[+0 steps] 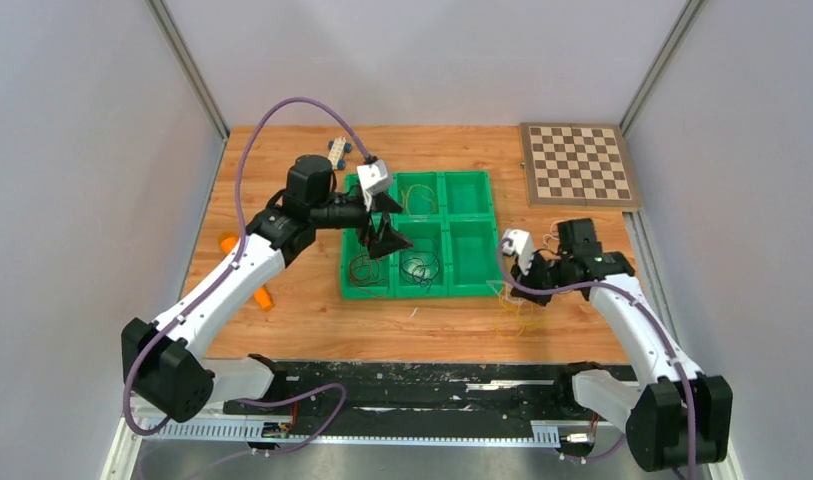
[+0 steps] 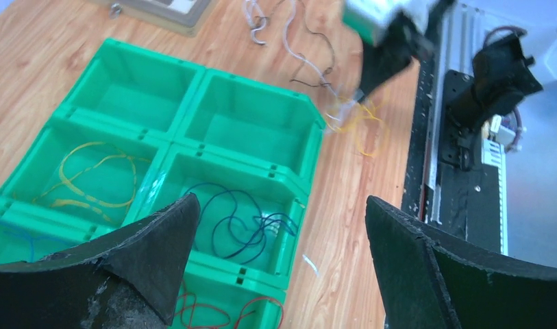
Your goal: Untangle the cables
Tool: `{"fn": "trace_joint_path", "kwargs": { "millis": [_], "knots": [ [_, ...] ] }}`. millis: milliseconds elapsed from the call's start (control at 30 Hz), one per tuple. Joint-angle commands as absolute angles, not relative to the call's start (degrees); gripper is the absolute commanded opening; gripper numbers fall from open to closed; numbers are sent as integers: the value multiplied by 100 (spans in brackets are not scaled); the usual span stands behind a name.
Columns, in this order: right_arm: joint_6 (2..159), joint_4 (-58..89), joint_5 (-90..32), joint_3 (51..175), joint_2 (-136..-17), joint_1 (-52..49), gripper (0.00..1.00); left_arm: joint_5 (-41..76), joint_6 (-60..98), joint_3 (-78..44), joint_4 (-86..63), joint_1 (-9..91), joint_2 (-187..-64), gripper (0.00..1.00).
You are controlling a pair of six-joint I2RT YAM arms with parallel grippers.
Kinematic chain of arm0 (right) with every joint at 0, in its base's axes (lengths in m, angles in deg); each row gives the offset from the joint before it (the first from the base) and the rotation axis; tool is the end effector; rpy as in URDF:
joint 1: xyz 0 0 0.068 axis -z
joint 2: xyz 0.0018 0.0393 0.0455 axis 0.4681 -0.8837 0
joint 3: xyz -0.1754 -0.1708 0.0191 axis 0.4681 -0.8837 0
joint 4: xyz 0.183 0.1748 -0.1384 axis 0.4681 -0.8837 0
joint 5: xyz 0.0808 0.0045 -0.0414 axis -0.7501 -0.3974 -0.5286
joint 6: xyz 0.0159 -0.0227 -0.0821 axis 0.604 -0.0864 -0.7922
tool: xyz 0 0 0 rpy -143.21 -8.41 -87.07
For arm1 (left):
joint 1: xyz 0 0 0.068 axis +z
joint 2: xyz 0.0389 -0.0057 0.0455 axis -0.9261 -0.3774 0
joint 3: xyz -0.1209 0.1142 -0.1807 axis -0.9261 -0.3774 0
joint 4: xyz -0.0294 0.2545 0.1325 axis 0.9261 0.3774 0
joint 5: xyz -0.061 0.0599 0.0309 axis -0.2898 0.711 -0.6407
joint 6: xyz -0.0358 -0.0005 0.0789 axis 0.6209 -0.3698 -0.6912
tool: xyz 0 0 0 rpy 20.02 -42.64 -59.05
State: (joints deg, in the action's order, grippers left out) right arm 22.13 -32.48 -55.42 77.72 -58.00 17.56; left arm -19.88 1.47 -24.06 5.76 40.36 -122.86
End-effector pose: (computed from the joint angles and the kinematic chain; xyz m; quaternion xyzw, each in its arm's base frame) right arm 0.2211 0.0844 0.1451 -0.5281 0.7816 0.2164 0.2517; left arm 0.2825 -0.2087 0.3128 0.4249 0.6745 -0.4139 0.4395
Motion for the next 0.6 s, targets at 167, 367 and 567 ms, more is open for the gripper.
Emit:
{"fn": "trace_joint_path", "kwargs": {
  "millis": [167, 367, 567],
  "knots": [
    [3441, -3654, -6912, 8900, -5408, 2978, 0, -1526, -1216, -3051, -710, 2332, -12458, 89],
    [3873, -3931, -7561, 9556, -5447, 3207, 0, -1102, -837, -3094, -2312, 1521, -13339, 81],
    [3985, -4067, -7732, 9702, -5201, 3209, 0, -756, -642, -2710, -2644, 1107, -14255, 76]
  ]
}}
